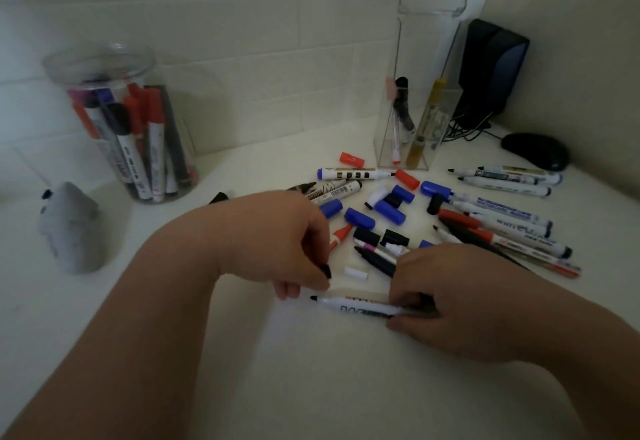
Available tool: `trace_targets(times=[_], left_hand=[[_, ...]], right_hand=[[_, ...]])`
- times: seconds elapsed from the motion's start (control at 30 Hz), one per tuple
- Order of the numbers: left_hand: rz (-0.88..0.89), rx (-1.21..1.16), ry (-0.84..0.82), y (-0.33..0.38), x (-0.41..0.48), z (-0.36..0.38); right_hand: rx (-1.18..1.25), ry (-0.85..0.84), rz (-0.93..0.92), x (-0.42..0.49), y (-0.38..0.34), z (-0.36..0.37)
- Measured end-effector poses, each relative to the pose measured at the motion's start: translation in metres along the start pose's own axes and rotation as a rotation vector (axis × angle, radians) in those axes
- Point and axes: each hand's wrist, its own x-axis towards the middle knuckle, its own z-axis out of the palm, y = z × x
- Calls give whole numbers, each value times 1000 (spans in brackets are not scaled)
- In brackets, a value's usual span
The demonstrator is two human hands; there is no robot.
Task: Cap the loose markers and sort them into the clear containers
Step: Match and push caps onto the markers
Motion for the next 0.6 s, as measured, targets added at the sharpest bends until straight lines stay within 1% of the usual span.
trace_targets(times=[0.07, 0.17, 0.23, 0.3, 0.43, 0.5, 0.6], left_hand=[[-50, -8, -52, 1, -1, 0], [-78, -42, -12, 0, 2, 0], [-87, -25, -9, 0, 5, 3], [-90, 28, 29, 0, 7, 6], [-97, 192, 178, 2, 10, 5], [-85, 248, 195, 2, 13, 6], [-83, 254, 213, 2, 17, 8]], right_hand=[[-7, -7, 27, -1, 3, -1], [-8, -20, 53, -3, 6, -2], [1, -27, 61, -4, 6, -5], [13, -35, 67, -5, 7, -6], [16, -50, 84, -8, 10, -10], [27, -50, 89, -10, 11, -11], [43, -23, 90, -13, 13, -14]])
